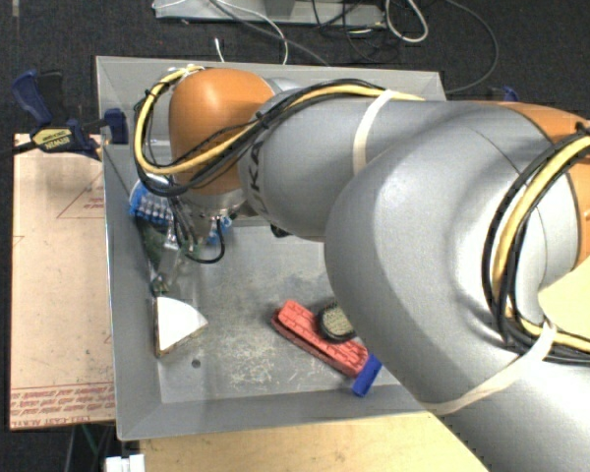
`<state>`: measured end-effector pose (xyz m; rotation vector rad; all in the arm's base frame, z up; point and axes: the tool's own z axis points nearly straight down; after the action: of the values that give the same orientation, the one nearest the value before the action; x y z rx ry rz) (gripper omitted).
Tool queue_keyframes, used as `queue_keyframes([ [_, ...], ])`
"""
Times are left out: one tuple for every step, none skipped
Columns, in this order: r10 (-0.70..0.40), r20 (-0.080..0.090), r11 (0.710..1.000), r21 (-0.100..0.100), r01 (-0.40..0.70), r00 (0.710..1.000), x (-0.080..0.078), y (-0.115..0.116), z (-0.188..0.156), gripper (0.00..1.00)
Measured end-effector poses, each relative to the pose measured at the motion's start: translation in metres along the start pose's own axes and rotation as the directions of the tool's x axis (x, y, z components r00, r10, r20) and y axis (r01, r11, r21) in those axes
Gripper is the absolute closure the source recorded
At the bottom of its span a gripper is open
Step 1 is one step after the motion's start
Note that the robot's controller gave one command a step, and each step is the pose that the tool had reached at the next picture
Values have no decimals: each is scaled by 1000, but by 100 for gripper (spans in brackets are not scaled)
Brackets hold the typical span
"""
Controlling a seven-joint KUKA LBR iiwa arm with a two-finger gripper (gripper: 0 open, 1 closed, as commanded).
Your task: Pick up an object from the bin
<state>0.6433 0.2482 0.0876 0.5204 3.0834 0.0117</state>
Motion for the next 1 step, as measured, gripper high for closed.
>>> queue_keyframes([
  [0, 0, 1000, 0, 0, 1000, 0, 0, 0, 100],
])
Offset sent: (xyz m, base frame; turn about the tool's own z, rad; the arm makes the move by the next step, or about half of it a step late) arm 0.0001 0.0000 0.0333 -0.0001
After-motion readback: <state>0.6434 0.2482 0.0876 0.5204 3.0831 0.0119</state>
